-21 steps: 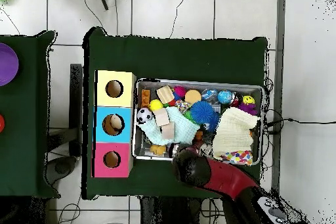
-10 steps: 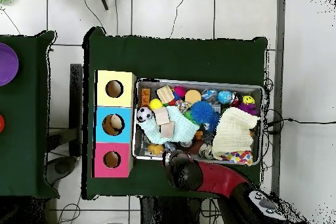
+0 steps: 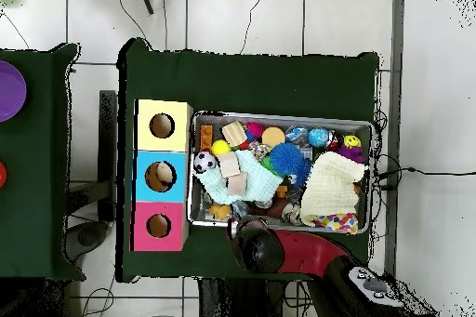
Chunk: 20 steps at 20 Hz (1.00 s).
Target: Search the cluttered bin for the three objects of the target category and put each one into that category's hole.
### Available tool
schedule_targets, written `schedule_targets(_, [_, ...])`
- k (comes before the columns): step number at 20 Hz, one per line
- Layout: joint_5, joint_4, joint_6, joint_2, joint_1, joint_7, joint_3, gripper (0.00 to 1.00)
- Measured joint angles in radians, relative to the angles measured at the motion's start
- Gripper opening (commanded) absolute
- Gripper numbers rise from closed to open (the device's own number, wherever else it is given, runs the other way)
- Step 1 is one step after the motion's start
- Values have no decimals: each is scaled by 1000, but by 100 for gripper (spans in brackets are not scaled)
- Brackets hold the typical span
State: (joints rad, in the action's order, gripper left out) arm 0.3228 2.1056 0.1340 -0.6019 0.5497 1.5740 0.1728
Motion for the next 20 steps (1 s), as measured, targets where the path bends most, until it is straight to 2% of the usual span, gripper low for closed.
schedule_targets(6, [34, -3, -43, 17, 2, 0, 0, 100])
schedule_targets(15, [62, 32, -181, 33, 3, 0, -15, 100])
schedule_targets(20, [85, 34, -198, 33, 3, 0, -14, 100])
